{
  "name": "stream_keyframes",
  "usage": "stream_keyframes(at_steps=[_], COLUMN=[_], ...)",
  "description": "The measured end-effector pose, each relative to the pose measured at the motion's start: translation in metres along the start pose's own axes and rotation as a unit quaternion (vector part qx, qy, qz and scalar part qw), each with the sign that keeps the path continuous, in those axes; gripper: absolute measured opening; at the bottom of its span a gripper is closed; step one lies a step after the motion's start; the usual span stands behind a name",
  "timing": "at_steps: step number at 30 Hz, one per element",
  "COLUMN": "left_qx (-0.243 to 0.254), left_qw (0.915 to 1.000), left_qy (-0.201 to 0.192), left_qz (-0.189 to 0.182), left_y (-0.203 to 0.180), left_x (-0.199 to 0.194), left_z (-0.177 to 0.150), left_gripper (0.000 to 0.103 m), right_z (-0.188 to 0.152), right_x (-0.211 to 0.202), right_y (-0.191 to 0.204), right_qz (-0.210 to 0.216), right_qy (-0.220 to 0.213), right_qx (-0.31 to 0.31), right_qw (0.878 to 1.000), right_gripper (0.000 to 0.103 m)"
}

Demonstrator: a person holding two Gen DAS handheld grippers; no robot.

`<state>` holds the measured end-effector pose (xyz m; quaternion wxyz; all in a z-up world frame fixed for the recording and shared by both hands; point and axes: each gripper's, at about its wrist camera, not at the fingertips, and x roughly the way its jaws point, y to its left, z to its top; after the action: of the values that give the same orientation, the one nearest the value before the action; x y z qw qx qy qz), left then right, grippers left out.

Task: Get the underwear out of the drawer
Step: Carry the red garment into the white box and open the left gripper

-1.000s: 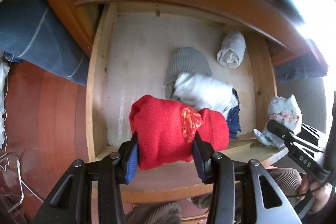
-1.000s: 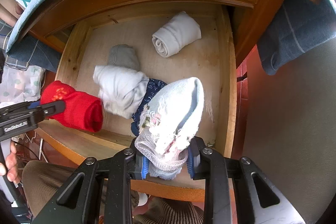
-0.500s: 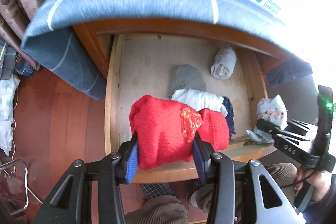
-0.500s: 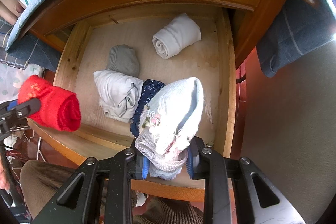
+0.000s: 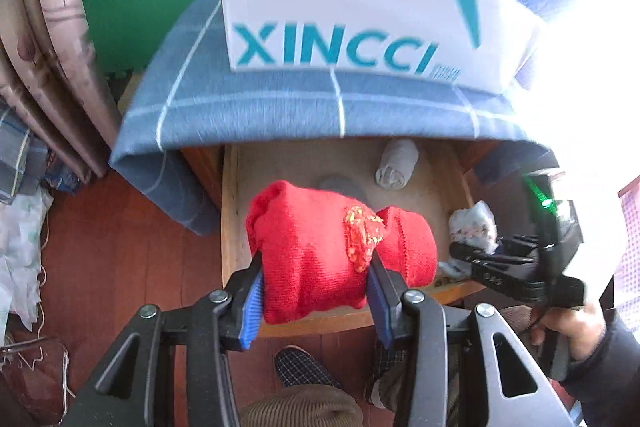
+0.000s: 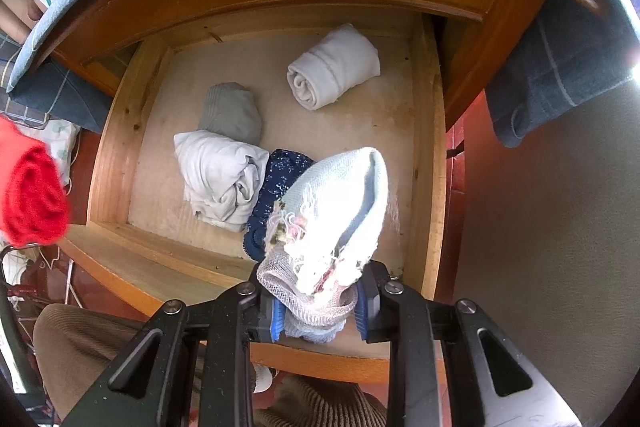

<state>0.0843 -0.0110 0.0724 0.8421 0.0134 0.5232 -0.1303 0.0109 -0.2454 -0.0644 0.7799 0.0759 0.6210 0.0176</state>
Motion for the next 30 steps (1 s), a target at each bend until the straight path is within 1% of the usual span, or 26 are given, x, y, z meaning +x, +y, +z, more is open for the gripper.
stream_keyframes(at_steps=[7, 11, 16, 19, 22, 30], left_qx=[0.014, 0.023, 0.031, 0.035, 0.036, 0.040], left_qw=[0.9984, 0.9958, 0.9917, 0.9889, 0.9872, 0.9804], left_qy=[-0.054, -0.088, -0.124, -0.144, -0.156, -0.191], left_qz=[-0.007, -0.011, -0.007, -0.002, 0.004, 0.026], left_y=[-0.005, -0.009, -0.012, -0.011, -0.012, -0.012], left_x=[-0.054, -0.088, -0.118, -0.131, -0.140, -0.142], left_z=[0.019, 0.037, 0.063, 0.080, 0.098, 0.155], left_gripper=[0.045, 0.045, 0.045, 0.045, 0.045, 0.045], right_z=[0.000, 0.000, 0.000, 0.000, 0.000, 0.000], right_x=[0.000, -0.001, -0.001, -0.001, -0.001, 0.000], right_y=[0.001, 0.002, 0.002, 0.002, 0.002, 0.002], right_qz=[-0.002, -0.003, -0.005, -0.005, -0.007, -0.005], right_qy=[0.001, 0.001, 0.000, 0.001, 0.002, 0.000], right_qx=[-0.001, -0.004, -0.005, -0.005, -0.007, -0.005], right_qw=[1.000, 1.000, 1.000, 1.000, 1.000, 1.000], right_gripper=[0.025, 0.025, 0.025, 0.025, 0.025, 0.025])
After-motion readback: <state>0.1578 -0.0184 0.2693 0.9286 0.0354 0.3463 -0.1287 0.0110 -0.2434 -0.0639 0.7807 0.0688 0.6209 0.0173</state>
